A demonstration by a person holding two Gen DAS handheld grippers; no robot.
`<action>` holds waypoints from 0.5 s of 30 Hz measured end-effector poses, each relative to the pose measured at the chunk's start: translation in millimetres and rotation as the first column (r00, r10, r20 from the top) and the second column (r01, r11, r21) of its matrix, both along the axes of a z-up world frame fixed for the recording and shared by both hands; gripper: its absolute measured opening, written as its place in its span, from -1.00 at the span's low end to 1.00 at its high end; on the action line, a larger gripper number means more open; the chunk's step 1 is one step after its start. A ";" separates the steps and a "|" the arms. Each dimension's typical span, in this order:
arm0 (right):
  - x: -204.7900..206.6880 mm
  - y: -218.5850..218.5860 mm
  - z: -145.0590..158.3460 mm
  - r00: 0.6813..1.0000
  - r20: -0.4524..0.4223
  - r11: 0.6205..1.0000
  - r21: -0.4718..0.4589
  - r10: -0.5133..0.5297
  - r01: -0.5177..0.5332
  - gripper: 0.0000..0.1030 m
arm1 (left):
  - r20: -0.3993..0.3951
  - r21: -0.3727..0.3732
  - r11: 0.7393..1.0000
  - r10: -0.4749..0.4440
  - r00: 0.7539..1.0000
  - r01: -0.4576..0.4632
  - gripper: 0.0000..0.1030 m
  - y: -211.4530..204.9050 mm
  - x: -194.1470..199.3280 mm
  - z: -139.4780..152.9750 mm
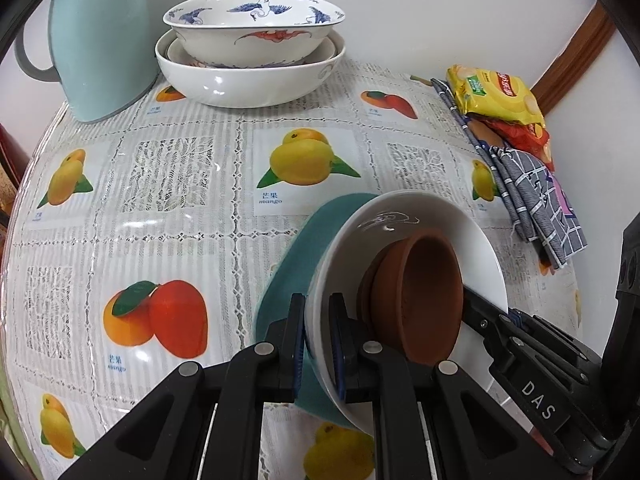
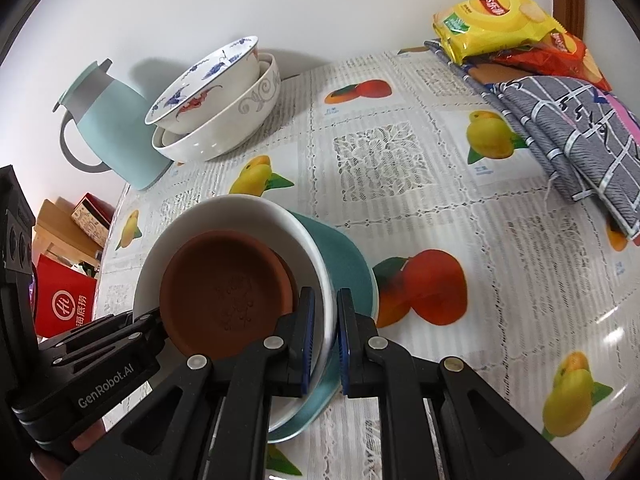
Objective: Organize plates and bowls
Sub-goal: 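Carry the white bowl and lower it onto the light-blue plate stack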
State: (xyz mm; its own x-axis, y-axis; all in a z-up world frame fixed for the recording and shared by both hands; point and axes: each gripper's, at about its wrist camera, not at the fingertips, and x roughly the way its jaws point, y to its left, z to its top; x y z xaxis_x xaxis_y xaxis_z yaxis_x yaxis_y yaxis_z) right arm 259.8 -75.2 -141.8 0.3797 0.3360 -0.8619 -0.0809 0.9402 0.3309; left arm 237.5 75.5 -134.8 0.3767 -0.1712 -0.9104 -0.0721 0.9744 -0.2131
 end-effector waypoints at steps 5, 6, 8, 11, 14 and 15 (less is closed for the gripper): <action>7.3 2.4 -3.7 1.000 0.000 1.000 -0.002 0.015 -0.015 -0.78 | -0.001 -0.029 1.000 0.010 1.000 -0.010 -0.75 5.2 5.7 -4.1; 9.0 2.8 -3.5 1.000 0.000 1.000 -0.002 0.017 -0.017 -0.78 | -0.002 -0.032 0.999 0.011 1.000 -0.011 -0.75 5.5 6.4 -4.4; 11.4 2.7 -3.3 1.000 -0.005 1.000 -0.002 0.021 -0.021 -0.78 | -0.001 -0.037 0.999 0.007 1.000 -0.008 -0.75 5.9 7.3 -4.9; 12.9 1.6 -3.4 0.999 -0.011 0.999 0.006 0.032 -0.032 -0.74 | 0.000 -0.048 0.999 0.003 1.000 -0.003 -0.75 7.2 7.3 -5.9; 12.4 3.2 -2.4 0.999 -0.004 0.999 -0.021 0.043 -0.043 -0.67 | -0.003 -0.058 0.998 0.006 1.000 -0.006 -0.74 8.1 7.0 -6.5; 11.9 3.1 -2.0 0.999 -0.002 0.999 -0.026 0.046 -0.046 -0.66 | -0.004 -0.058 0.998 0.003 1.000 -0.004 -0.74 8.5 6.6 -6.3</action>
State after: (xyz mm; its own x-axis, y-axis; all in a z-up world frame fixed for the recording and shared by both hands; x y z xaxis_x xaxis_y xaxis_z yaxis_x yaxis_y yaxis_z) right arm 271.6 -72.1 -143.8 0.3629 0.3304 -0.8713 -0.1239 0.9438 0.3063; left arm 244.0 84.1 -141.2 0.3737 -0.2223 -0.9005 -0.0763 0.9602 -0.2687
